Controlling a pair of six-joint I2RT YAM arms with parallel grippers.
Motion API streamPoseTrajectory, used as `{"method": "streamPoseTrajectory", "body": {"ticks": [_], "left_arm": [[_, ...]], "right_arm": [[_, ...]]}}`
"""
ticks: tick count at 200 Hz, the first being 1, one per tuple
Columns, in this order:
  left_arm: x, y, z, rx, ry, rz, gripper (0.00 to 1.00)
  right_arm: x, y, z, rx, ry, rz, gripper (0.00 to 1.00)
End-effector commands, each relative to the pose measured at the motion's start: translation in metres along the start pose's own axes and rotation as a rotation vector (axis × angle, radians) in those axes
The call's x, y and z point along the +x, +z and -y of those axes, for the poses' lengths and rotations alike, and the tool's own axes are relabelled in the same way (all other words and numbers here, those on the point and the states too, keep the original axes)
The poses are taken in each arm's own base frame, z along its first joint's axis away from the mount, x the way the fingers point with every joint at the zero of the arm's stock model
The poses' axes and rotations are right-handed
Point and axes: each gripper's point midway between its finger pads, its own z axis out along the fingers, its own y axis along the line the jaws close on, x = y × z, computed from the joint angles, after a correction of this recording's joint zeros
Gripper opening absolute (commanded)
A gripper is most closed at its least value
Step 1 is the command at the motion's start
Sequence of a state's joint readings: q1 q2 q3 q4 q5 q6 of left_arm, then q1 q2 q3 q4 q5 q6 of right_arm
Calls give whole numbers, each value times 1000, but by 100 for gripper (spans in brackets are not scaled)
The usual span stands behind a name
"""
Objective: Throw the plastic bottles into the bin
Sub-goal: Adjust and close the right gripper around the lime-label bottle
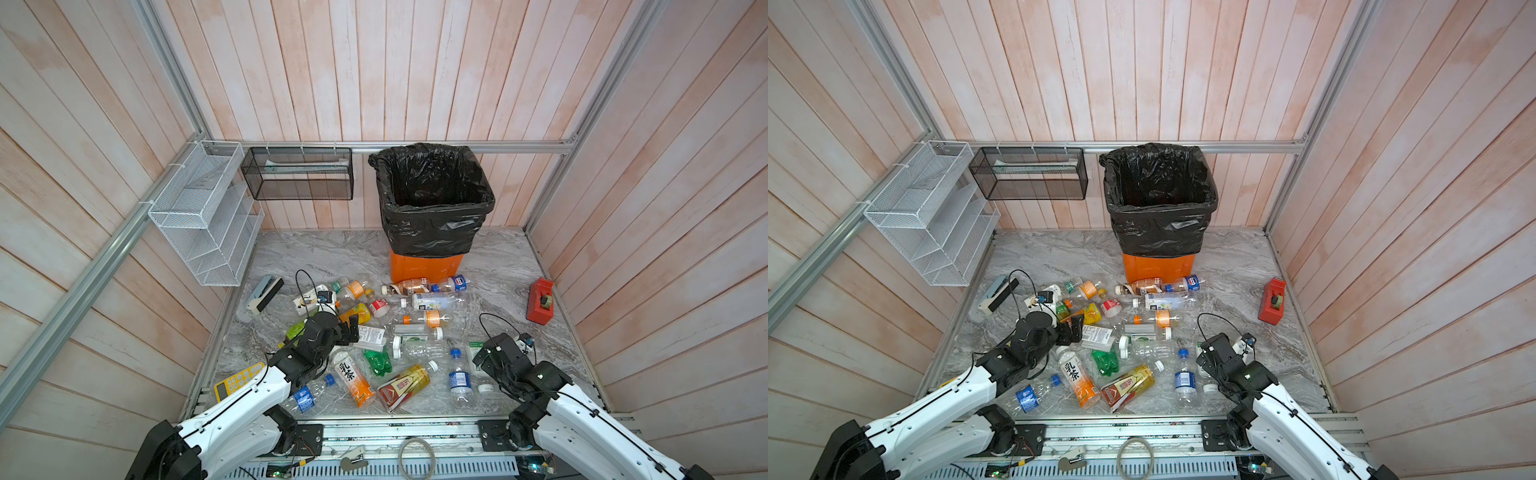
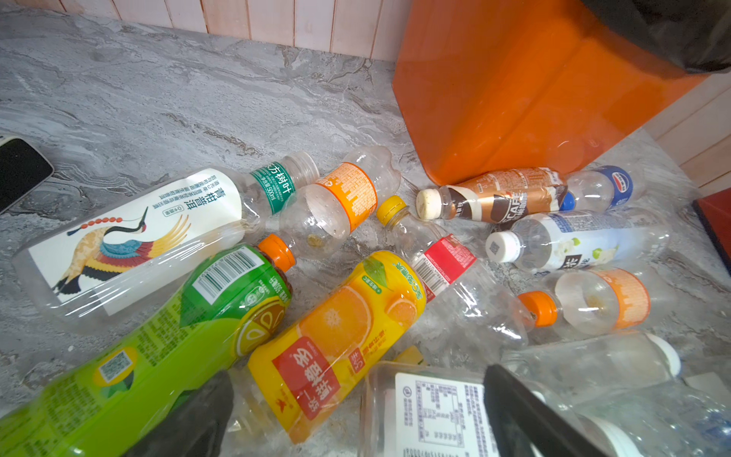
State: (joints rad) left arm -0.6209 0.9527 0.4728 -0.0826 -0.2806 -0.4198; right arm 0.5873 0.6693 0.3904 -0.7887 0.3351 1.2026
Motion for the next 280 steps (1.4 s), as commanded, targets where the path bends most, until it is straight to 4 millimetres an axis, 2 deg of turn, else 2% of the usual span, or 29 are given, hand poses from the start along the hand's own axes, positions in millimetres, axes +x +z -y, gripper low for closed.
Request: {"method": "streamPoseTrajectory", "body": {"ticks": [1,58,152,199,234,280], "left_arm": [[8,1,0,12,-12,-26,100],[9,0,0,12,-13,-33,100],[11,1,0,12,-17,-45,100],[12,1,0,11,-16,-48,100],[12,1,0,12,-16,-48,100],[13,2,1,14,-14,-51,100]], "right_arm": [[-6,-9,0,11,-58,28,100],[-2,-9,-11,-4,-162,17,95],[9,1,-24,-29,-239,-14,91],[6,6,-30,0,-281,-2,86],[6,14,-22,67,-299,4,81],[-5,17,-27,70,-295,55,73]]}}
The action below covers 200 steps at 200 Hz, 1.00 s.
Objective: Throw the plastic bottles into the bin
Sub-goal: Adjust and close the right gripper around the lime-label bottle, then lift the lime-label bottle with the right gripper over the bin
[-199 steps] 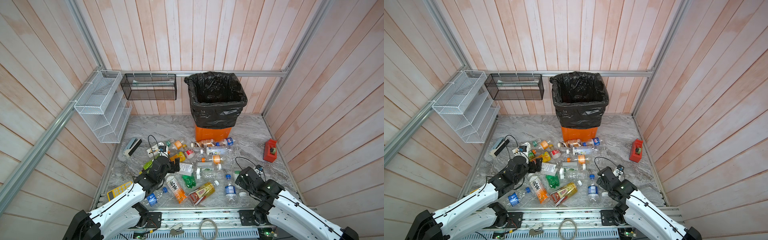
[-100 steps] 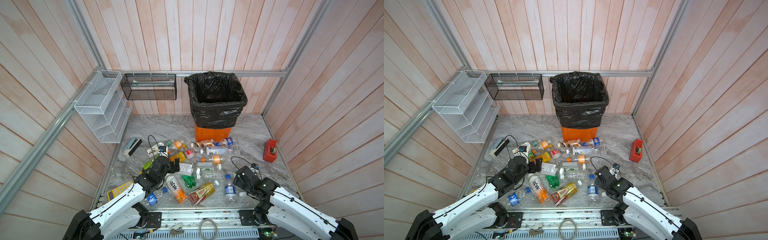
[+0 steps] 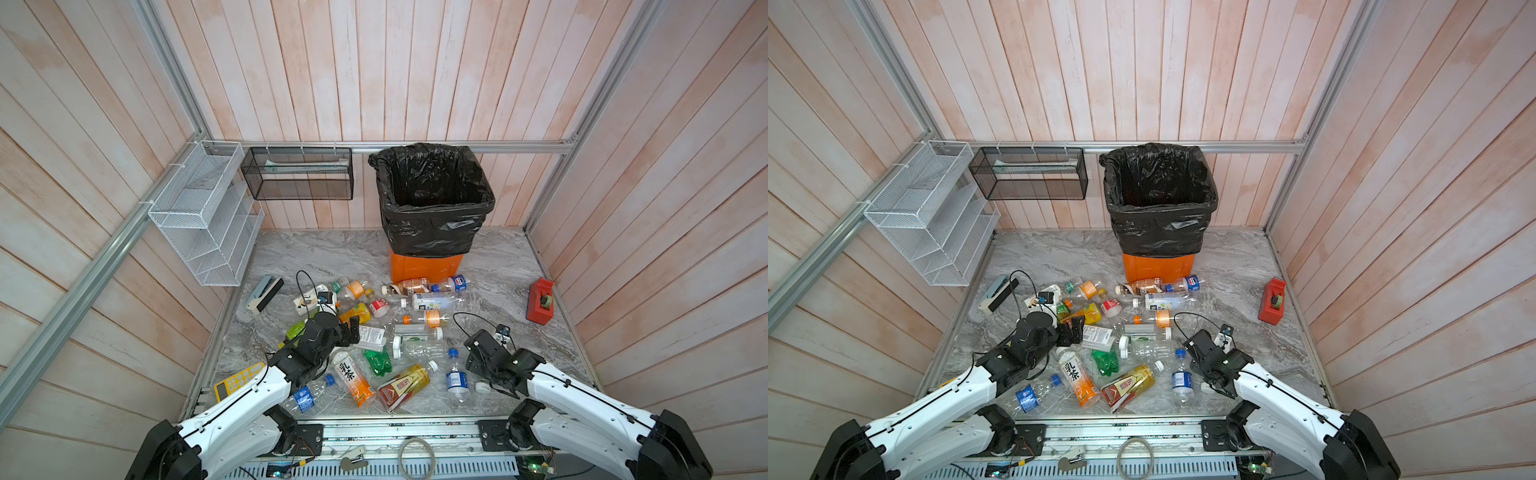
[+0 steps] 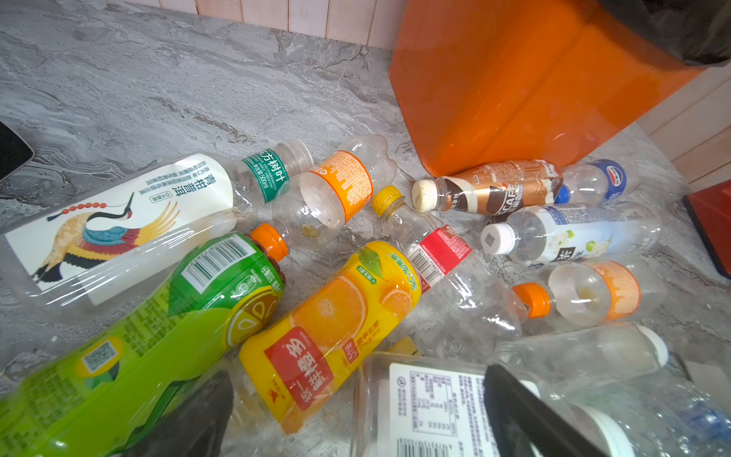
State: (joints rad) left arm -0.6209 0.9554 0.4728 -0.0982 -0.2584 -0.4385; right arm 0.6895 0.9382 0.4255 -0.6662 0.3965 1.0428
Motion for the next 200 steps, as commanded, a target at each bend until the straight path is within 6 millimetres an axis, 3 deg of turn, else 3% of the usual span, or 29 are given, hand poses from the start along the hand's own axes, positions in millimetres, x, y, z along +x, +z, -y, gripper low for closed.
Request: {"method": "streamPoseTrajectory", "body": {"ticks": [1,49,85,112,131,169,200], "left_arm": [[8,2,-1,1,0,-26,100],[7,1,-2,-5,1,-26,100],[4,-1,-5,-15,-20,-3,100],[1,0,-6,-27,-16,-4,100],[0,1,-8,-44,-17,-2,100],[-9,0,-11,-72,-42,30,100],[-17,-4,-13,-81,-51,55,100]], "right_arm": [[-16,-2,-4,5,-6,63,73],[-24,12,-2,-62,89,43,67],[-70,-22,-13,-144,112,216,62],[-125,-69,-15,-170,109,413,61],[-173,-123,-19,-205,111,613,61],[-249,-225,-29,-290,140,955,61],[-302,-304,-58,-427,121,1168,60]]}}
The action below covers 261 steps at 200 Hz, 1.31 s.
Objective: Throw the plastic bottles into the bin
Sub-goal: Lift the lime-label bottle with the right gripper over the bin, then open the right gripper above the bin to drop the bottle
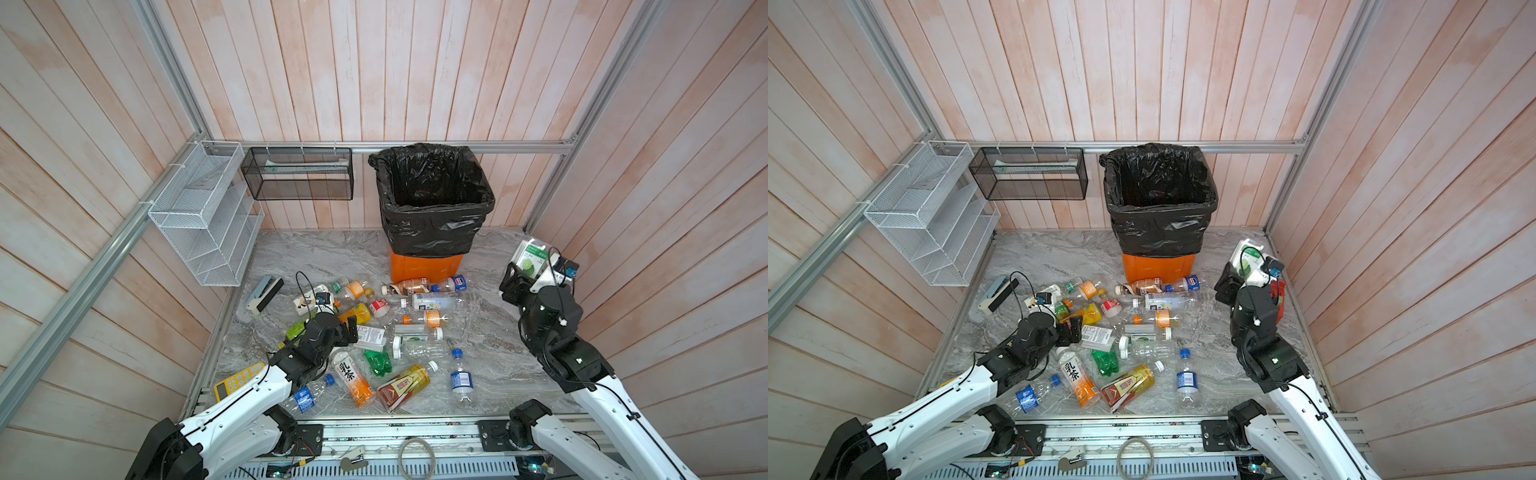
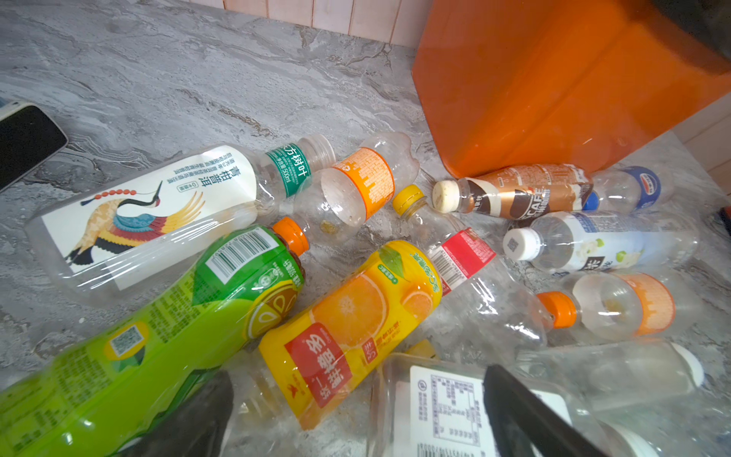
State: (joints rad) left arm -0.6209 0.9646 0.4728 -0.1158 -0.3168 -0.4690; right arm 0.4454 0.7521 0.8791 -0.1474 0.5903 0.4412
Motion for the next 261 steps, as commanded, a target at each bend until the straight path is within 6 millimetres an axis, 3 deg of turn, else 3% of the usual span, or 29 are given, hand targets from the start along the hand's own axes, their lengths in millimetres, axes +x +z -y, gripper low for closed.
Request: {"method": "streamPoseTrajectory", "body": {"ticks": [1,25,53,66,76,91,103,112,119,129,149,170,190,261], "left_arm": [[-18,-5,-1,-18,-29,51,100],[-19,-5,-1,-20,-34,51,100],[-17,-4,-1,-25,-32,37,100],[-16,-4,-2,-28,-34,35,100],[-15,-4,-2,-28,-35,34,100],[-14,-3,-2,-29,-35,30,100],[-14,-3,-4,-36,-35,26,100],[-14,-4,-5,-45,-34,23,100],[-14,-5,-7,-53,-32,23,100],[-15,-7,-10,-68,-30,27,99],[-18,-11,-14,-86,-23,41,100],[-22,-12,-16,-103,-17,49,99],[-24,-11,-19,-126,-6,53,100],[-43,-11,-40,-203,-20,80,100]], "right_arm": [[-82,1,-41,-104,-19,235,60],[-133,7,-89,-247,-1,346,60],[-165,24,-151,-434,10,411,60],[-154,49,-192,-550,-47,343,61],[-128,84,-229,-622,-109,208,61],[-98,149,-242,-579,-174,8,69],[-79,186,-238,-508,-178,-104,86],[-71,201,-239,-508,-174,-151,95],[-71,206,-240,-511,-164,-156,100],[-70,207,-241,-516,-158,-146,100],[-78,199,-233,-514,-119,-63,100],[-99,175,-221,-517,-83,49,100],[-101,163,-209,-496,-82,81,100],[-68,137,-143,-391,-92,103,100]]}}
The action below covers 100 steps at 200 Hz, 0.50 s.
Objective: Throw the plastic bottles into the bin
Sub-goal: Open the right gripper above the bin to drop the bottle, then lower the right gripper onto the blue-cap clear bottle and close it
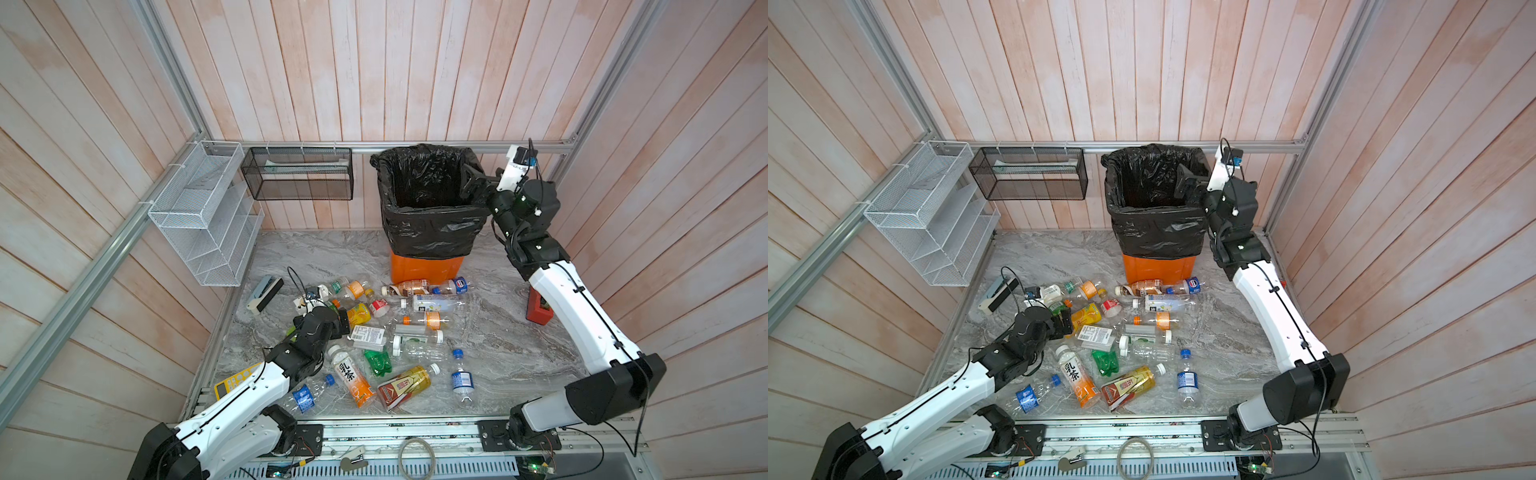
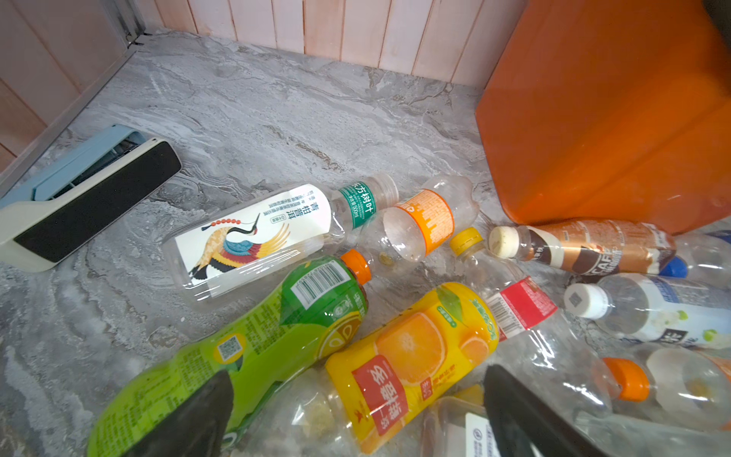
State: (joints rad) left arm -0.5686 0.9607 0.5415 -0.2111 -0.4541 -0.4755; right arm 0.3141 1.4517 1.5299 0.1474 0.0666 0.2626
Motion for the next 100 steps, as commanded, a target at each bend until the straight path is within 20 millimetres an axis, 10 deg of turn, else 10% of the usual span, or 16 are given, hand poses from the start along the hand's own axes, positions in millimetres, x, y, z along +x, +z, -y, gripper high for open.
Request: {"method": "streamPoseTrajectory", "body": {"ticks": [1,49,100], "left_arm": [[-17,-1,-7,-28,5,26,100],[-23,10,-22,-58,17,-11,100],[-13,19,11,107,72,-87,96]], "right_arm": [[18,-7,23,59,1,13,100],[58,-48,65,152,30,-28,99],[128,-82,109,270,106,-167,99]]}}
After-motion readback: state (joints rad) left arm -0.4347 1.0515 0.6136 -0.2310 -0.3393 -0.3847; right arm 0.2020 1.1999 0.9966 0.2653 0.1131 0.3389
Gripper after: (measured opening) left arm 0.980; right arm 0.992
